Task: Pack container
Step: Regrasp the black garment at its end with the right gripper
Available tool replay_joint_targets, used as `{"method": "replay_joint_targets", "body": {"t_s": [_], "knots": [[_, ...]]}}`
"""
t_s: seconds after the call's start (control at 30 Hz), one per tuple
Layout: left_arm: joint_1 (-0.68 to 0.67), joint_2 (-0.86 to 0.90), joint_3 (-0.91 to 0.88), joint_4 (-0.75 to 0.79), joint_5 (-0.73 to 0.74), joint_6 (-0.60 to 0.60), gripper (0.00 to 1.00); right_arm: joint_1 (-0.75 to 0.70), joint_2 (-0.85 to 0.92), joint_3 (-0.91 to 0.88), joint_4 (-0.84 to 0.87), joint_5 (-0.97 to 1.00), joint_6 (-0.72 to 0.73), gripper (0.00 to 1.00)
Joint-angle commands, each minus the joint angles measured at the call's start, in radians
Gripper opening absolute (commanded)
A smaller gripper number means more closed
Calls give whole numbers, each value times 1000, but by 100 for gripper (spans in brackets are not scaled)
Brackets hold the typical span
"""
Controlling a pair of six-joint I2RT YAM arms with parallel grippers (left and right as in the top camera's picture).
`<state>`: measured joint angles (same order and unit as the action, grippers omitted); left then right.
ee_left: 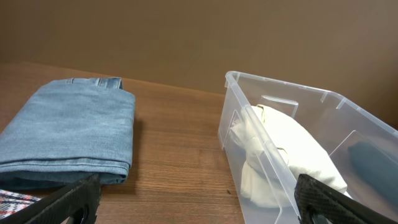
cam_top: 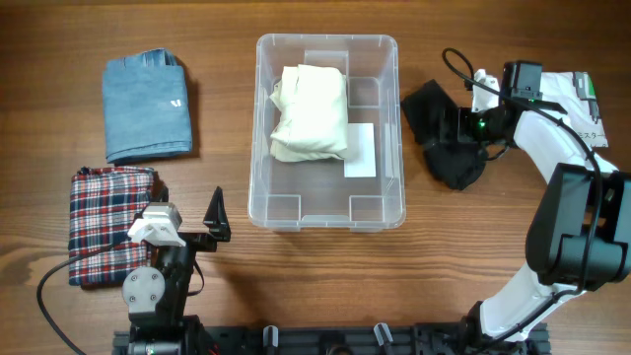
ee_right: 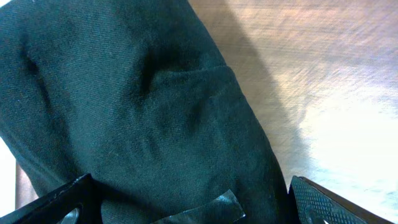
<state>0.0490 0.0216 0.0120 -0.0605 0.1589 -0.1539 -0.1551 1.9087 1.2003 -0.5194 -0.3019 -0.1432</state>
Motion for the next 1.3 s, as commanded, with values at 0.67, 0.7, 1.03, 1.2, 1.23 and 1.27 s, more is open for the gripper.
{"method": "replay_joint_targets", "body": {"t_s": [0.67, 0.7, 1.03, 1.2, 1.23, 1.27], "knots": [[9, -2, -6, 0, 5, 20, 100, -34, 49, -23, 9, -88, 136, 47], [9, -2, -6, 0, 5, 20, 100, -44, 49, -23, 21, -88, 179, 47], [9, -2, -6, 0, 5, 20, 100, -156, 39, -22, 89, -115, 492, 47], [9, -2, -5, 0, 5, 20, 100, -178, -37, 0, 100, -273, 514, 45], [9, -2, -6, 0, 5, 20, 100, -177, -62, 7, 100, -288, 515, 45], [9, -2, -5, 0, 5, 20, 100, -177, -89, 12, 97, -297, 523, 45]]}}
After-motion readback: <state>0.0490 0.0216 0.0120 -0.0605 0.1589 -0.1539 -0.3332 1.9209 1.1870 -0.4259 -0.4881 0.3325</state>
